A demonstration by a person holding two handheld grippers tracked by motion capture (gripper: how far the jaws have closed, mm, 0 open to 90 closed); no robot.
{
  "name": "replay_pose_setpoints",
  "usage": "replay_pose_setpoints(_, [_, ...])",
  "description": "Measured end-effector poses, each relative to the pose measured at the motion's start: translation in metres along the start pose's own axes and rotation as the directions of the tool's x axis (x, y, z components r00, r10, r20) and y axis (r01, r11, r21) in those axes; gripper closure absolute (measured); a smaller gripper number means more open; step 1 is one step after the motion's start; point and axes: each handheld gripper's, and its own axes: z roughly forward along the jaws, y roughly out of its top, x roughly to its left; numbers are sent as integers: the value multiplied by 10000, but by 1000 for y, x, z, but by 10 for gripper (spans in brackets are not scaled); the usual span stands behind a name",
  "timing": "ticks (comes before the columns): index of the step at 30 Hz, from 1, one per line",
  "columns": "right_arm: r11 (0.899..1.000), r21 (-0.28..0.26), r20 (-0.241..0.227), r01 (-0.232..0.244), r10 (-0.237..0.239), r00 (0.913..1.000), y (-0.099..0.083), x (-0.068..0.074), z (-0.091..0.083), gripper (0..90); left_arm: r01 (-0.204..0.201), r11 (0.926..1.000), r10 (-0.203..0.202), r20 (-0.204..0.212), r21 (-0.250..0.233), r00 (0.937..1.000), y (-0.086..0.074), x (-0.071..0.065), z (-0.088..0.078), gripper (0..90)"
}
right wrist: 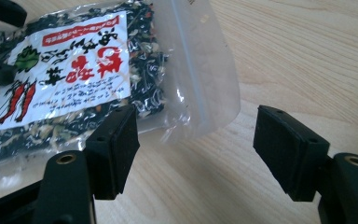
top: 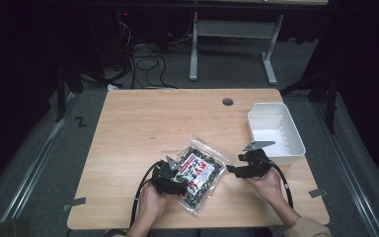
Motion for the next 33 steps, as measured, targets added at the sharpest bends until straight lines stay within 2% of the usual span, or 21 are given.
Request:
replay_pose_setpoints(1, [9998,-3,-64,-214,214,9998,2,-2,4,319,-7,10000,7,0,-2,10000,0,0,0,242])
replay_pose_setpoints(3, [9994,93,-136,-327,328,9994,3,-4,9,334,-18,10000,18,8,-7,10000,0,0,0,242])
replay_pose_setpoints(6, [9993,222,-194,-294,298,9994,4,-5,14,360,-15,10000,15,37,-6,10000,0,0,0,241])
replay_pose_setpoints(7, [9988,217,-223,-442,447,9988,5,-6,18,392,-18,10000,18,42,-4,10000,0,0,0,241])
replay_pose_setpoints(11, [9983,105,-263,-569,571,9980,7,-9,23,430,-35,10000,35,24,-12,10000,0,0,0,241])
replay_pose_setpoints(19, [9944,74,-790,-1056,1058,9912,11,-13,32,539,-53,10000,53,72,-34,10000,0,-1,1,240])
replay_pose_setpoints(22, [9934,177,-1141,-1137,1150,9868,13,-13,38,608,-86,10000,86,78,-30,9999,0,-1,1,239])
replay_pose_setpoints(33, [9924,44,-1646,-1231,1221,9788,15,-16,38,764,-93,9999,93,89,-51,9999,1,-1,2,233])
